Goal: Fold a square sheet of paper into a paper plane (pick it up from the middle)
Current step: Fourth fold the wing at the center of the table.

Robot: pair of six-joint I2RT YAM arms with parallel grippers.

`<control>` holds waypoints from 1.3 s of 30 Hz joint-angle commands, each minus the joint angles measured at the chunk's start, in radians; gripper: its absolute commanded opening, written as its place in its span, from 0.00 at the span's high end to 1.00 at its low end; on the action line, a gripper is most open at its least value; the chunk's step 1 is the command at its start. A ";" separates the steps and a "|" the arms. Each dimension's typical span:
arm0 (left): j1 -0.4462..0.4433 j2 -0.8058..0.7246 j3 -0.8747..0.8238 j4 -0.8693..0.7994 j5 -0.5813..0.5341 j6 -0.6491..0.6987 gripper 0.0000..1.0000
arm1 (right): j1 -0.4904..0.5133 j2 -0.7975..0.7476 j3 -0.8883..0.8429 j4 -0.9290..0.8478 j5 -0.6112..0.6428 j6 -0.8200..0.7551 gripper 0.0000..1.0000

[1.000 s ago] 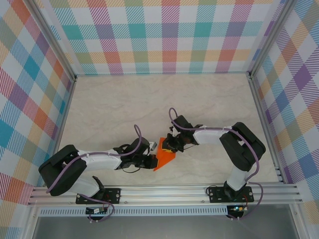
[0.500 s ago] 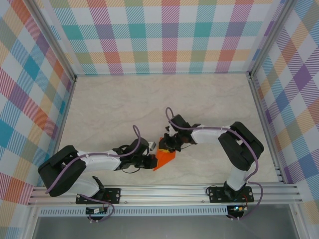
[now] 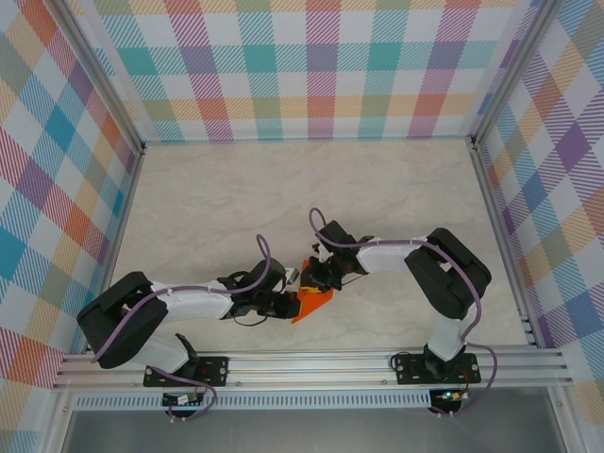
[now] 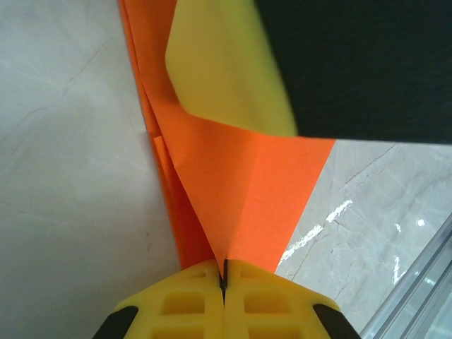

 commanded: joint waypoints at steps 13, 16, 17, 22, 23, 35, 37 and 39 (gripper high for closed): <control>0.010 -0.108 -0.008 -0.081 -0.008 -0.035 0.75 | 0.005 0.030 -0.010 -0.064 0.060 -0.027 0.85; 0.010 -0.118 -0.013 -0.079 -0.002 -0.036 0.77 | 0.004 0.032 -0.013 -0.063 0.058 -0.029 0.85; 0.011 -0.117 -0.016 -0.074 0.003 -0.039 0.79 | 0.005 0.031 -0.015 -0.063 0.058 -0.029 0.85; 0.011 -0.100 -0.021 -0.073 0.009 -0.042 0.86 | 0.004 0.028 -0.017 -0.063 0.056 -0.032 0.85; 0.010 -0.097 -0.021 -0.075 0.008 -0.042 0.88 | 0.004 0.027 -0.017 -0.064 0.056 -0.033 0.85; 0.011 -0.049 -0.034 -0.074 0.038 -0.035 0.94 | 0.005 0.026 -0.027 -0.058 0.055 -0.033 0.85; 0.011 -0.048 -0.036 -0.073 0.046 -0.034 0.94 | 0.004 0.026 -0.027 -0.059 0.055 -0.033 0.85; 0.011 -0.057 -0.040 -0.069 0.053 -0.028 0.95 | 0.005 0.025 -0.029 -0.057 0.056 -0.032 0.85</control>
